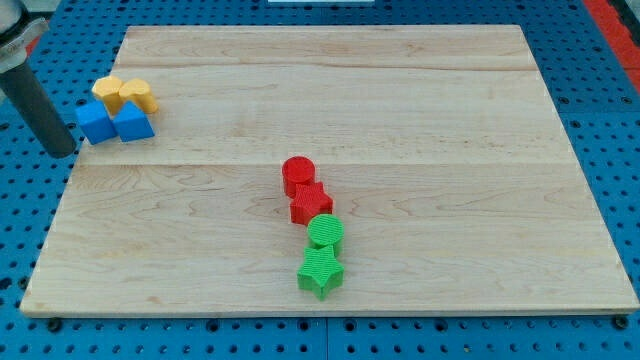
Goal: Slightly touch down to the blue blocks
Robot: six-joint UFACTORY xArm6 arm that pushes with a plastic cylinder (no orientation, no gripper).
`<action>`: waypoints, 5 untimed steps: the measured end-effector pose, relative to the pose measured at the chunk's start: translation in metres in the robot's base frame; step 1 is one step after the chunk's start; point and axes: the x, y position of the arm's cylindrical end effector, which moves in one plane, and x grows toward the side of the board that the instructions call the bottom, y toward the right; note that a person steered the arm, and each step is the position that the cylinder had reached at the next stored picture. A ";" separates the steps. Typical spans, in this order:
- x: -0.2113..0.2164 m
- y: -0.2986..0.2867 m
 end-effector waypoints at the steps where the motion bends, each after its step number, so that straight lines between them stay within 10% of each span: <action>1: 0.001 0.000; 5: -0.007 0.030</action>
